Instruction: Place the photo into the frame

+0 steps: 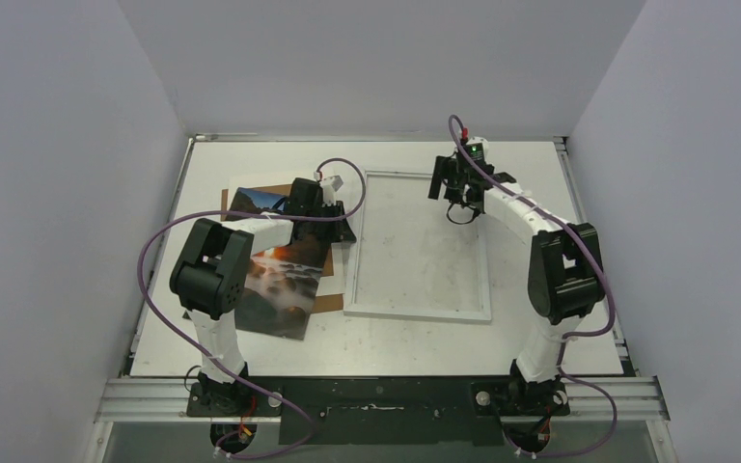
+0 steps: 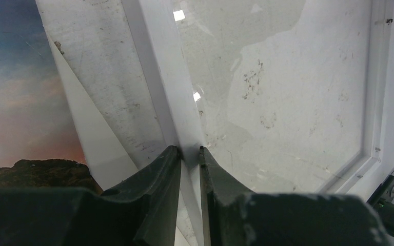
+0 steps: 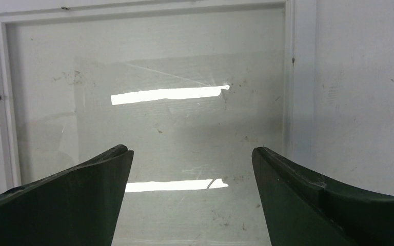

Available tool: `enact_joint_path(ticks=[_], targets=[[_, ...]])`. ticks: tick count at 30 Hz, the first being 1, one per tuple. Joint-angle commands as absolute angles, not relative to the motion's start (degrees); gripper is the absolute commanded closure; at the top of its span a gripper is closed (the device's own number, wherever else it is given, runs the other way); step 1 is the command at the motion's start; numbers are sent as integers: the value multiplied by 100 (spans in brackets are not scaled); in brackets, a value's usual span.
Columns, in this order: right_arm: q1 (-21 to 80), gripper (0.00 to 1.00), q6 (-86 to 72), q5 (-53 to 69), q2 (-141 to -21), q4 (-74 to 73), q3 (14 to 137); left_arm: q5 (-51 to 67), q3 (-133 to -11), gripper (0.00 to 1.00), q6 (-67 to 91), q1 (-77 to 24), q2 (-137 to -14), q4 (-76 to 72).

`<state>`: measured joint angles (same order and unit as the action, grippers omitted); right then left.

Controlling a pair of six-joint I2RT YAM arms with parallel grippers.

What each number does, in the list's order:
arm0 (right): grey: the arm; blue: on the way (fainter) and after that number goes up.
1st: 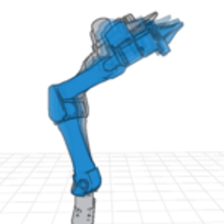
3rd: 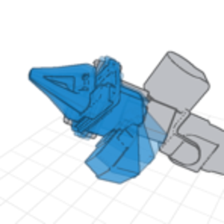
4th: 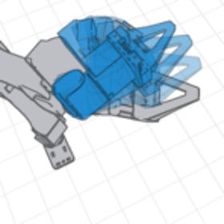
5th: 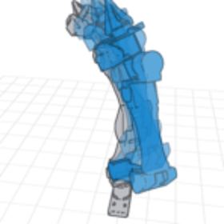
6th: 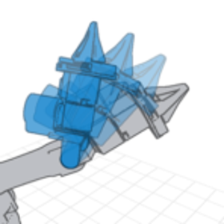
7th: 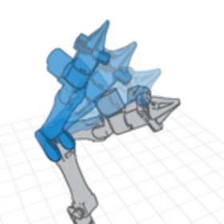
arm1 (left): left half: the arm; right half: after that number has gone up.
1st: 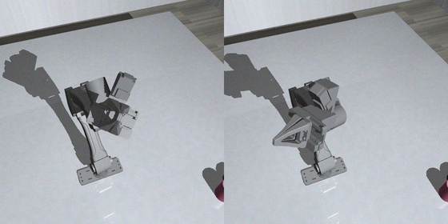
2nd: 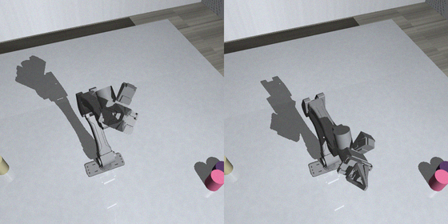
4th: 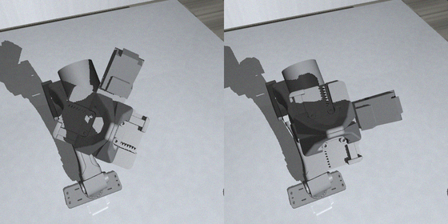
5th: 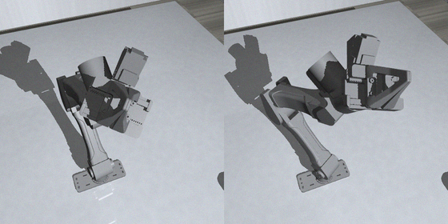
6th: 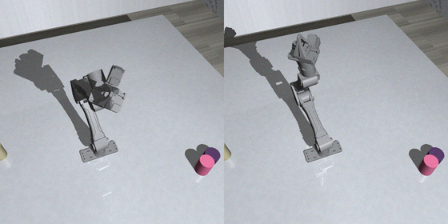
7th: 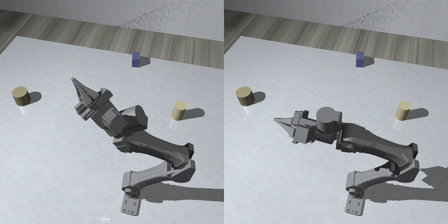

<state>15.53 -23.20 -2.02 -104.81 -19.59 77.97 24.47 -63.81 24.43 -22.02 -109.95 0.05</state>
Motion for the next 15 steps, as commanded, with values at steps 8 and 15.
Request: enact_joint_path(ticks=[8,15], targets=[[1557,10,-2442,-395,-11235,-1159,8555,2570,-6542,82,2343,-2107,-10906,296],[1579,10,-2461,-371,-11678,-1144,8807,2627,-6563,82,2308,-2032,-10898,349]])
